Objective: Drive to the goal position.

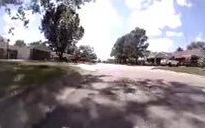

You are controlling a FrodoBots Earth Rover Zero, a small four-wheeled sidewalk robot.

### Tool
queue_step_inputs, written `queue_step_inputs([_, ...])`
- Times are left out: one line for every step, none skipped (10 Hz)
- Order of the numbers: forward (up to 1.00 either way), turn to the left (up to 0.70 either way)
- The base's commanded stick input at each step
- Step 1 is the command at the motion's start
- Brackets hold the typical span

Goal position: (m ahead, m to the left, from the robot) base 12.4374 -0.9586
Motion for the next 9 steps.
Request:
queue_step_inputs([0.85,0.0])
queue_step_inputs([0.82,0.0])
queue_step_inputs([0.4,0.0])
queue_step_inputs([0.0,0.0])
queue_step_inputs([0.0,0.0])
queue_step_inputs([0.0,0.0])
queue_step_inputs([0.0,0.0])
queue_step_inputs([0.0,0.0])
queue_step_inputs([0.0,0.0])
